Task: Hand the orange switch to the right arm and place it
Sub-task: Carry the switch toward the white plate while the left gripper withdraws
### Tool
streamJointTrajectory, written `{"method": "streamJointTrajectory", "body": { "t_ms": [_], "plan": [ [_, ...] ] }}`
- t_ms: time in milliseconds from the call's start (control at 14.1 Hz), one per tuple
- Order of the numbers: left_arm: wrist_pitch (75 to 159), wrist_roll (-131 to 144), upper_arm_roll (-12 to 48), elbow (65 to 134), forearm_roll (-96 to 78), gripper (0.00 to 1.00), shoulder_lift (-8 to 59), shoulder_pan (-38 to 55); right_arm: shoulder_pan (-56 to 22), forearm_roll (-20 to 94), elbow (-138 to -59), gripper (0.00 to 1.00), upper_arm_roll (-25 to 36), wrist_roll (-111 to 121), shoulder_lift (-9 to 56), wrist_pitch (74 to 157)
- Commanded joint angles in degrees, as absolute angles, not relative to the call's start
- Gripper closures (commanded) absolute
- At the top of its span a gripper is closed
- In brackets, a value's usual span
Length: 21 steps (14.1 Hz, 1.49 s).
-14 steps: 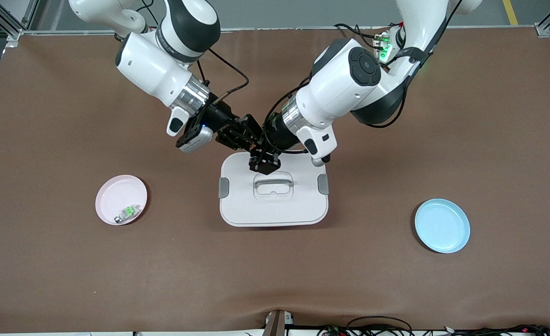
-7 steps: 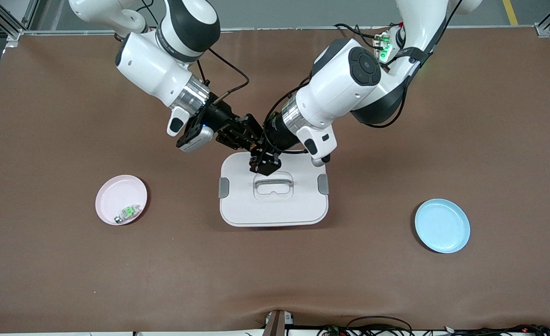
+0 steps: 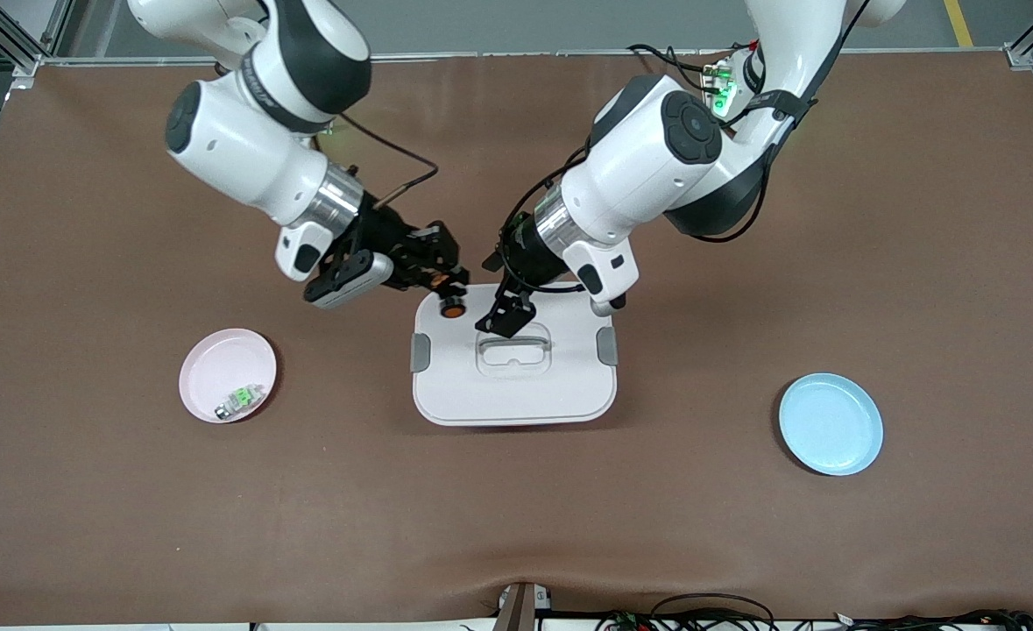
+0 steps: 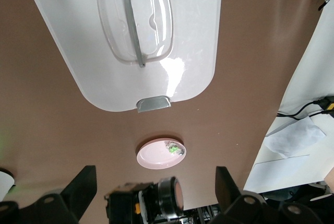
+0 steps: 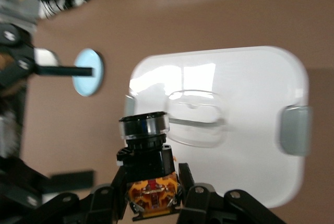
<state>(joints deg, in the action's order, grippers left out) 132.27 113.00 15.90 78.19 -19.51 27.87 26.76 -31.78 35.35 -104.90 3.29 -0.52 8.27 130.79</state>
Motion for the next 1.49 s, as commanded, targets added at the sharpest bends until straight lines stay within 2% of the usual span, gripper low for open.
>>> {"method": "streamJointTrajectory", "body": {
  "t_ms": [0,142,426,782,995,1422],
  "plan": [
    [132.0,111.7,15.4,77.9,-17.6,0.00,27.4,25.3,-26.7,28.0,-103.3,1.00,2.7,9.3,8.2,122.0],
    [130.9,107.4,15.5,78.0,-17.1,0.00,27.3,24.4,-22.1,24.6,-103.4,1.00,2.8,16.9,7.6,114.8],
    [124.4,97.3,15.3,78.2,-16.9,0.00,26.5,22.1,-12.8,14.5,-103.6,1.00,2.8,41.5,6.4,107.9],
    [118.7,90.5,15.5,78.5,-7.6,0.00,25.4,20.3,-3.2,9.2,-107.2,1.00,2.7,63.6,5.0,107.1],
    [118.7,85.0,15.6,79.2,-5.1,0.00,24.8,18.8,-1.2,4.8,-109.8,1.00,2.7,66.4,3.7,109.4],
    [118.0,76.1,15.9,82.4,-5.1,0.00,22.3,14.9,2.8,5.8,-124.4,1.00,2.6,78.0,2.7,129.9]
  ]
}}
